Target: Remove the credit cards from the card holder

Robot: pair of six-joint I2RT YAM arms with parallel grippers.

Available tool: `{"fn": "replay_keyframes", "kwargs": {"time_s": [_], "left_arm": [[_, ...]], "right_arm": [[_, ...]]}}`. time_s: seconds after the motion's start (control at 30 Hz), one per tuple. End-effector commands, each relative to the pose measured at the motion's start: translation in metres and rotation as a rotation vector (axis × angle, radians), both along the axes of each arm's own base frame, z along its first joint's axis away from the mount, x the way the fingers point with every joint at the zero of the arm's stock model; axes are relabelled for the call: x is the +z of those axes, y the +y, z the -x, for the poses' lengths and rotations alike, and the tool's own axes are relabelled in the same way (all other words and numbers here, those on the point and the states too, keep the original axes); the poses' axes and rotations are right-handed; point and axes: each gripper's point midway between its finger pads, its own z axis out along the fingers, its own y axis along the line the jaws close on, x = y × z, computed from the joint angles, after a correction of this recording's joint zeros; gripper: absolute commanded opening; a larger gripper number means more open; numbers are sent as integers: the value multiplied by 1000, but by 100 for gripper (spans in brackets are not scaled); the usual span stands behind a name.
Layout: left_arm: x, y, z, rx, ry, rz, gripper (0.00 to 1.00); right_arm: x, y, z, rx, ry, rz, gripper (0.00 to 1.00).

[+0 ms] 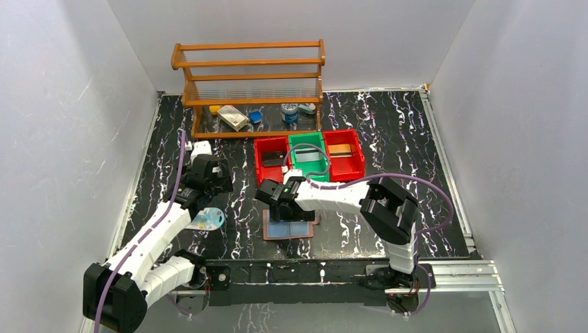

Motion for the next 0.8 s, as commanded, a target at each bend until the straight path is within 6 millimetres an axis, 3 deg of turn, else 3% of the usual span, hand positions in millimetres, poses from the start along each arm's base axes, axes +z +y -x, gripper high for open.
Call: {"fn": "replay_keyframes", "kwargs": {"time_s": [0.0,0.17,0.4,0.53,0.63,0.77], "left_arm": [[2,1,-1,-5,-2,-5,98],[2,1,-2,-3,-3,-6,98],[0,0,-2,-6,5,-3,98],[0,-1,-2,-8,8,-4,98],[0,-1,-2,-8,7,-4,98],[-1,0,-2,-7,9,-4,98]], "right_arm": [[23,-11,-12,-8,-77,26,98],[19,-19,-10,-35,-74,44,98],[-10,-15,6,-18,5,1,97],[-23,-15,12,-4,40,3,80],[-20,-20,7,-14,18,37,66],[-7,-16,1,-11,-18,14,60]]}}
